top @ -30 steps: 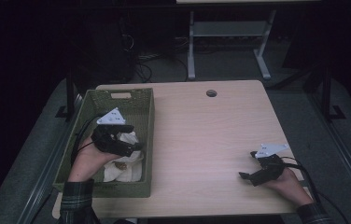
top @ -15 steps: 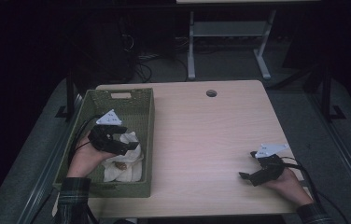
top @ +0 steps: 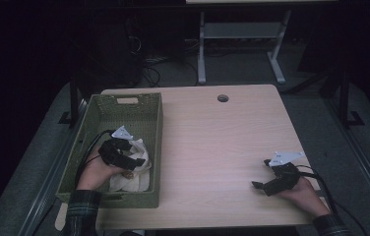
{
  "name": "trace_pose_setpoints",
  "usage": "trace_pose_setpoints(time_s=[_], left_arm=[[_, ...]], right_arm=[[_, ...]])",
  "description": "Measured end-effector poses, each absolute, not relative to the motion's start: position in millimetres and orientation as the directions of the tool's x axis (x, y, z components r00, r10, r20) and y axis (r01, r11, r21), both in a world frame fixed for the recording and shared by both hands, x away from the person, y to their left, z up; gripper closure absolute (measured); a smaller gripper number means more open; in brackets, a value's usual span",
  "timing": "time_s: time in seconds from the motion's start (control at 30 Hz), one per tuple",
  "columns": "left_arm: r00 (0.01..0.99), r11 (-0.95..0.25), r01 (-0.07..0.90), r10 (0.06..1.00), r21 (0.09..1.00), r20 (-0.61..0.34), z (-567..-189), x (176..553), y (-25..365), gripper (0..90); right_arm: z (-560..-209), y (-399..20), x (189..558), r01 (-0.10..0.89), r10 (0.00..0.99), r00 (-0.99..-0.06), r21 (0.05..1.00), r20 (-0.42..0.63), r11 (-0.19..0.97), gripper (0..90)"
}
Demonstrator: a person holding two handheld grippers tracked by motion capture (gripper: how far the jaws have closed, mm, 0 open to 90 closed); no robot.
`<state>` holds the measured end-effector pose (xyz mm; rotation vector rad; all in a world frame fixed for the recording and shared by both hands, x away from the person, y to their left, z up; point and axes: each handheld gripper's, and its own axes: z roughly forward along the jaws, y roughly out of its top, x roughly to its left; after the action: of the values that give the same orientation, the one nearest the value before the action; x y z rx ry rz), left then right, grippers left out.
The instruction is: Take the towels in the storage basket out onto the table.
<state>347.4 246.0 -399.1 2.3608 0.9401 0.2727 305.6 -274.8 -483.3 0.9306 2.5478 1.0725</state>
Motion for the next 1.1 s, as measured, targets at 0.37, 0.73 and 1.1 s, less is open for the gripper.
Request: trace_pose_setpoints(time_s=[0.37, 0.73, 1.1], left_arm=[[0.706, -0.604, 0.624, 0.708, 0.495, -0.027, -415.3, 352.8, 247.2, 17.5], [0.715, -0.640, 0.653, 0.697, 0.406, -0.051, -427.4, 354.5, 242.9, 17.6], [0.727, -0.669, 0.654, 0.685, 0.352, -0.047, -433.8, 353.4, 239.0, 21.4]], right_arm=[[-483.3, -274.8, 305.6, 0.468, 0.632, -0.774, 0.705, 0.037, 0.532, 2.3], [-483.4, -274.9, 305.6, 0.467, 0.632, -0.774, 0.706, 0.035, 0.533, 2.3], [-483.4, -274.8, 305.6, 0.466, 0.631, -0.775, 0.706, 0.035, 0.533, 2.4]])
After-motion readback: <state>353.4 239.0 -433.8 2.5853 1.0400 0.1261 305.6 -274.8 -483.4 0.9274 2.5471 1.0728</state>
